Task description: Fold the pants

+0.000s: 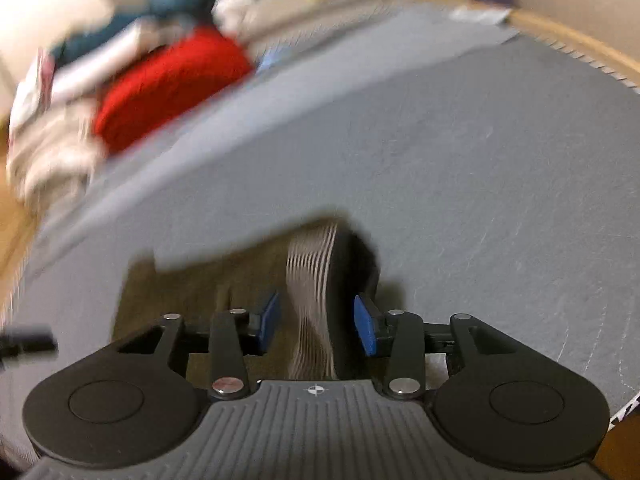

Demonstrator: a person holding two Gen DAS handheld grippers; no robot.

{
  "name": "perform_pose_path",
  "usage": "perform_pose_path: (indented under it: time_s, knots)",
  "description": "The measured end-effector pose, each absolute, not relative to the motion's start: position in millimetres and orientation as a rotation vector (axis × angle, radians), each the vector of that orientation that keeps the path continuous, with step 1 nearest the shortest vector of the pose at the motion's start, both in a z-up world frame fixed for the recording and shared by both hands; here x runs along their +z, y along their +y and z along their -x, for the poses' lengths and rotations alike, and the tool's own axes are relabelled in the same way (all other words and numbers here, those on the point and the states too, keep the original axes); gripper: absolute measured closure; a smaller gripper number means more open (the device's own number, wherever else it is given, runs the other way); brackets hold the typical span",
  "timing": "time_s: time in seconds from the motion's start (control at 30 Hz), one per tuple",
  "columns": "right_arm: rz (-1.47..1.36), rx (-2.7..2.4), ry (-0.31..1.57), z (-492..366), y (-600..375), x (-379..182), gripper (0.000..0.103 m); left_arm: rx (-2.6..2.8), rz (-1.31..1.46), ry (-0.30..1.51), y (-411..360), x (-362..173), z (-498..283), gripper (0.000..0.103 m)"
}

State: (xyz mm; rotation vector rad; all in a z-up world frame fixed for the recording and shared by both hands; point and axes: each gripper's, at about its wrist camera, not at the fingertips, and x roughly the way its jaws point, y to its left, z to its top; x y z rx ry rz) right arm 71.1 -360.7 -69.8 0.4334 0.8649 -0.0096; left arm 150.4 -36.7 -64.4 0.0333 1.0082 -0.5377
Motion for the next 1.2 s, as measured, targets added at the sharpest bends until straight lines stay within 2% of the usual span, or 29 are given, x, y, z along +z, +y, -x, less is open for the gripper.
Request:
perform_pose_path:
  time_s: [0.03,0.07,0.1,0.17,0.23,0.33,0.37,0.47,0.57,0.7,0.77,0.8,0.87,0.97,1.03,1.1,1.2]
  knots:
    - [-0.381,-0.028,0.932,-73,-358,-79,0.055,-0.574,-0.040,1.038,-43,-71,-149,0.043]
    - [-0.346,-0.064,0.985,-74,-358,-90,0.042,-0.615,-0.070,1.084,-53,-81,-148,0.045]
    - [-0.377,-0.083,1.001,-73,-364,-95,0.042,-0.645,-0.139,1.139,-65,-94,-143,0.048]
    - [-0.470,-0.079,1.005,-73,-378,-97,0.042,-0.657,-0.349,1.210,-87,-122,-131,0.049]
    - [-0.495,-0.076,1.005,-73,-383,-97,0.042,-0.676,-0.466,1.189,-101,-130,-123,0.049]
    - [-0.488,-0.085,0.978,-70,-381,-91,0.043,-0.670,-0.410,1.226,-97,-127,-134,0.050]
    - [-0.478,-0.101,0.946,-68,-381,-86,0.047,-0.671,-0.405,1.229,-97,-126,-136,0.050]
    - [-0.437,-0.119,0.794,-58,-380,-61,0.046,-0.706,-0.435,1.191,-102,-121,-133,0.050]
    - [-0.423,-0.052,0.706,-67,-375,-49,0.046,-0.707,-0.321,1.132,-98,-105,-145,0.049]
    - [-0.348,-0.022,0.803,-101,-359,-73,0.048,-0.622,-0.210,1.041,-89,-88,-168,0.047]
    - [-0.379,-0.082,0.914,-116,-367,-98,0.042,-0.574,-0.190,1.018,-85,-87,-178,0.047]
    - [-0.443,-0.104,0.929,-117,-377,-107,0.039,-0.553,-0.186,1.004,-84,-86,-182,0.047]
    - [-0.545,-0.106,0.939,-116,-390,-114,0.038,-0.520,-0.177,0.982,-81,-85,-192,0.047]
    - [-0.454,-0.088,0.925,-114,-387,-110,0.038,-0.479,-0.155,0.953,-75,-84,-206,0.048]
    - [-0.443,-0.081,0.918,-112,-380,-107,0.038,-0.459,-0.136,0.962,-74,-87,-219,0.050]
    - [-0.463,-0.078,0.921,-108,-381,-100,0.038,-0.456,-0.129,0.996,-76,-95,-230,0.059]
    - [-0.453,-0.051,0.904,-82,-378,-79,0.039,-0.407,-0.194,1.071,-79,-115,-245,0.063]
